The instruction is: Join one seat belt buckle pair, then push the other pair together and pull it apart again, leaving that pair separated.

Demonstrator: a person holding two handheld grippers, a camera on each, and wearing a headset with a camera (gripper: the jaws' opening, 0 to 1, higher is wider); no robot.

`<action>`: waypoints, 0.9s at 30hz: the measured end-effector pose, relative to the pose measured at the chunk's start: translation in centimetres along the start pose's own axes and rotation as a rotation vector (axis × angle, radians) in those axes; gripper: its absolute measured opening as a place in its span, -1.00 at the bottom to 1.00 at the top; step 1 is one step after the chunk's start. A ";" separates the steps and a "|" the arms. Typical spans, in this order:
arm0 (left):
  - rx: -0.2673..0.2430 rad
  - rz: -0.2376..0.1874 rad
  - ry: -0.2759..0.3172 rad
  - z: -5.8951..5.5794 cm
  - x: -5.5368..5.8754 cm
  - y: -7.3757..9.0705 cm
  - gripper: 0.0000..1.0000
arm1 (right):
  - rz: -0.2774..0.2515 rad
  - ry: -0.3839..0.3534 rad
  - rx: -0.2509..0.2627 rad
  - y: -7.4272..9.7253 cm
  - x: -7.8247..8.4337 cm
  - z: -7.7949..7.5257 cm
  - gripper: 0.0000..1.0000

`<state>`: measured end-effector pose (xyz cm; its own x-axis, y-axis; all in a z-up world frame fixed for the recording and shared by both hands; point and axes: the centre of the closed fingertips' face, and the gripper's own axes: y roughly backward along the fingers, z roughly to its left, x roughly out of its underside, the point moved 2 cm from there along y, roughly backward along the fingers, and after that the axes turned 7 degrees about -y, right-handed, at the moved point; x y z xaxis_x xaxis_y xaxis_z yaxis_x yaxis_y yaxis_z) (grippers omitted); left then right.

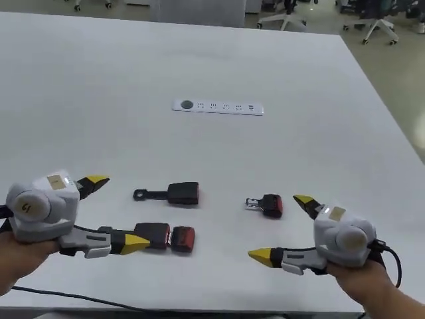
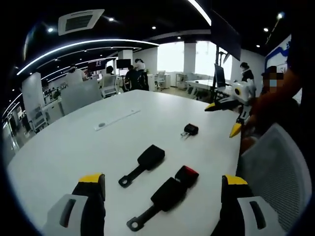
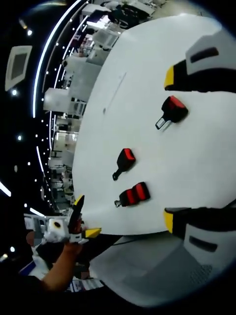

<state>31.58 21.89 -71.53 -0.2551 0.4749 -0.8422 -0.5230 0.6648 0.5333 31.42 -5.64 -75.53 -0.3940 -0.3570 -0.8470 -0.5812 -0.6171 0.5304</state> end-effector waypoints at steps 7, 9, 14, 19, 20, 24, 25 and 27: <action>0.018 -0.018 0.027 0.1 0.3 -0.3 1.00 | 0.002 -0.042 0.037 0.5 0.5 0.7 1.00; 0.020 -0.020 0.036 0.2 0.5 -0.2 1.00 | 0.007 -0.045 0.046 0.6 0.6 0.8 1.00; 0.010 -0.032 0.063 0.1 0.6 0.2 1.00 | -0.021 -0.071 0.072 1.1 0.2 1.0 1.00; 0.015 -0.041 0.063 -0.4 0.7 0.7 1.00 | -0.034 -0.092 0.086 1.6 0.3 1.3 1.00; 0.016 -0.040 0.065 -0.4 0.8 0.8 1.00 | -0.034 -0.087 0.088 1.6 0.4 1.3 1.00; 0.026 -0.038 0.061 -0.5 0.9 0.9 1.00 | -0.019 -0.073 0.083 1.7 0.6 1.3 1.00; 0.029 -0.038 0.058 -0.6 0.9 0.9 1.00 | -0.017 -0.070 0.081 1.7 0.5 1.2 1.00; 0.035 -0.040 0.051 -0.6 0.9 1.0 1.00 | -0.017 -0.069 0.077 1.7 0.4 1.0 1.00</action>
<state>30.34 22.59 -71.77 -0.2757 0.4182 -0.8655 -0.5054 0.7028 0.5006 29.54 -6.08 -74.91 -0.4302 -0.2960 -0.8528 -0.6399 -0.5663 0.5194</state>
